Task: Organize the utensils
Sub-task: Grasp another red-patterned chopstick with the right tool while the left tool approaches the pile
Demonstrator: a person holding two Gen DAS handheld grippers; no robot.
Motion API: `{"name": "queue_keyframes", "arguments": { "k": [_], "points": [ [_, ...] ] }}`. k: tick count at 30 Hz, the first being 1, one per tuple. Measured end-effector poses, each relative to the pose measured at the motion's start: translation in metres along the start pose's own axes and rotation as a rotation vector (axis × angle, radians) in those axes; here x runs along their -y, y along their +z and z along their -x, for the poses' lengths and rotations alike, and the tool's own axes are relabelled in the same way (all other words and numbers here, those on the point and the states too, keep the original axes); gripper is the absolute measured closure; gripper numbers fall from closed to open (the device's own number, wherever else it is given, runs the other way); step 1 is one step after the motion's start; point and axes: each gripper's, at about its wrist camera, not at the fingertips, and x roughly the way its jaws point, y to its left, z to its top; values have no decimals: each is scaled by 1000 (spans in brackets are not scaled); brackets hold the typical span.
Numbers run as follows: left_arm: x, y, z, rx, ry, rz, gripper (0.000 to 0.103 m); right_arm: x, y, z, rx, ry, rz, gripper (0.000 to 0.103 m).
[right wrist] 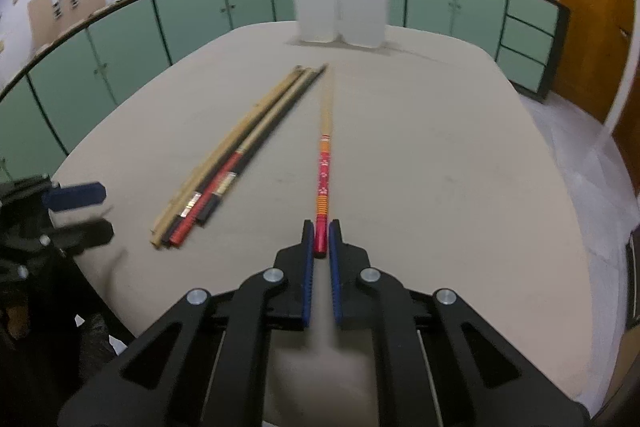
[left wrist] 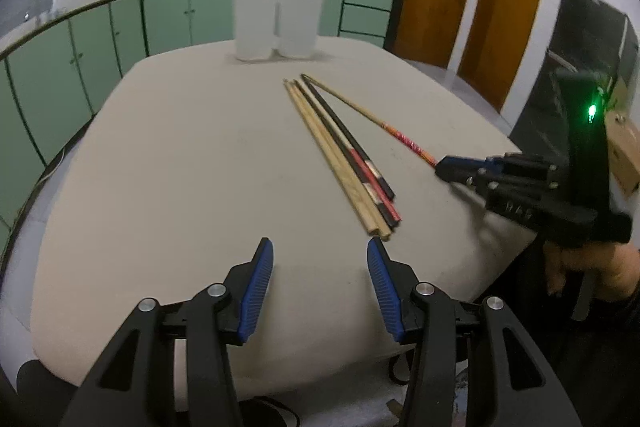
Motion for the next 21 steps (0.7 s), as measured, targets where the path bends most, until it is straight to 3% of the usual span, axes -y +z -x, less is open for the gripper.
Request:
{"name": "queue_keyframes", "arguments": {
  "k": [7, 17, 19, 21],
  "points": [
    [15, 5, -17, -35, 31, -38, 55, 9, -4, 4, -1, 14, -21, 96],
    [15, 19, -29, -14, 38, 12, 56, 10, -5, 3, 5, 10, -19, 96],
    [12, 20, -31, -2, 56, 27, 64, 9, -5, 4, 10, -10, -13, 97],
    [8, 19, -30, 10, 69, 37, 84, 9, -6, 4, 14, -25, -19, 97]
  ]
}}
